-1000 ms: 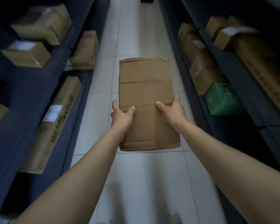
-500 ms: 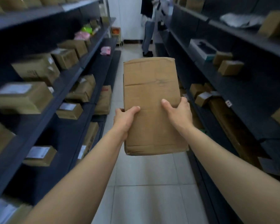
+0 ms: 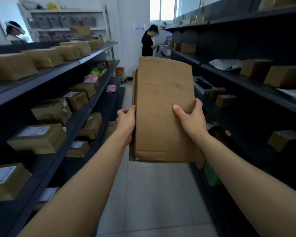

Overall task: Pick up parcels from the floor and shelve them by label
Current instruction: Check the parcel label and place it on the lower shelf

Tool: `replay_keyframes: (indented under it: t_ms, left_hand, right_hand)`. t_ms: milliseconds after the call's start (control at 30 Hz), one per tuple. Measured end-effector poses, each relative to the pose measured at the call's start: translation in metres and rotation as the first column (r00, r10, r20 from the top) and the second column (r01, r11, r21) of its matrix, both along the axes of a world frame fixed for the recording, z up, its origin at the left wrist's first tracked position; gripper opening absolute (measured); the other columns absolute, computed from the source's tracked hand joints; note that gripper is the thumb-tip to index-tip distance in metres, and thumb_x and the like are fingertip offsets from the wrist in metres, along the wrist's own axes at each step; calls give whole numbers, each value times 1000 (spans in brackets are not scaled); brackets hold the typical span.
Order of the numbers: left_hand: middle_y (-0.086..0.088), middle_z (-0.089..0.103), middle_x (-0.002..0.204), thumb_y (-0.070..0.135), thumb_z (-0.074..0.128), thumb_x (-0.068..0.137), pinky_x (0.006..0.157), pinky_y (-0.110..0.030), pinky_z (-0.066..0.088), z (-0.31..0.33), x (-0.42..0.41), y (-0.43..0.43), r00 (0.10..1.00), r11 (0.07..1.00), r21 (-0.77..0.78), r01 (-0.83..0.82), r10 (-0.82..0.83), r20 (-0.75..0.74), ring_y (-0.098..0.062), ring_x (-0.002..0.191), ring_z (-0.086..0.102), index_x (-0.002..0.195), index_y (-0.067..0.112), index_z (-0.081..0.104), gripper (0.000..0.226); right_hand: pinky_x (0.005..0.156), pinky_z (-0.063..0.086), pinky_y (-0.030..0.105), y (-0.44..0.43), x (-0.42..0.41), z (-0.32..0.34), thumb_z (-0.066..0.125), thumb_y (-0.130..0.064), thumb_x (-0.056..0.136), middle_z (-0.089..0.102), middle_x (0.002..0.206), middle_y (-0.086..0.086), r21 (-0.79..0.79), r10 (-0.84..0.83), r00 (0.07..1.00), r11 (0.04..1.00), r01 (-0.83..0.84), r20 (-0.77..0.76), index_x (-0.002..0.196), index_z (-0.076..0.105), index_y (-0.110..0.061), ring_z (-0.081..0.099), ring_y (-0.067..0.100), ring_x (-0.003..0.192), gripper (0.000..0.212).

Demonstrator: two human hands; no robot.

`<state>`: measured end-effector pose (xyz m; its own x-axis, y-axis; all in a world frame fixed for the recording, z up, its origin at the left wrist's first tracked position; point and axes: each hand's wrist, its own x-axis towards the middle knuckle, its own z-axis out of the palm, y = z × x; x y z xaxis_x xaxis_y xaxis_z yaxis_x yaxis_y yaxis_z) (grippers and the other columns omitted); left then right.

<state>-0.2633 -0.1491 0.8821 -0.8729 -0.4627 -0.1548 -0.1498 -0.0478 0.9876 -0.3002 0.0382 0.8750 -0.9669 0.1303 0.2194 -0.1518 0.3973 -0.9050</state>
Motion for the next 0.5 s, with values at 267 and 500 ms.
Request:
replay_keyframes:
  t_ms: [267, 500]
  left_hand:
    - [-13, 59, 130, 46, 48, 95, 88, -39, 47, 16, -9, 26, 998, 993, -111, 33, -39, -47, -27, 111, 57, 135, 6, 50, 56]
    - [-7, 66, 115, 44, 70, 80, 90, -42, 55, 18, -10, 51, 991, 996, -73, 53, -61, -116, -23, 100, 65, 122, 12, 57, 54]
  right_hand:
    - [120, 6, 54, -2, 0, 9, 37, -69, 88, -8, 164, 10, 231, -14, 976, 972, -38, 217, 154, 1, -25, -4, 36, 149, 87]
    - [118, 20, 54, -10, 4, 23, 41, -86, 68, 12, 164, 6, -112, 231, 939, 972, -209, 253, 154, 4, -22, 18, 30, 148, 114]
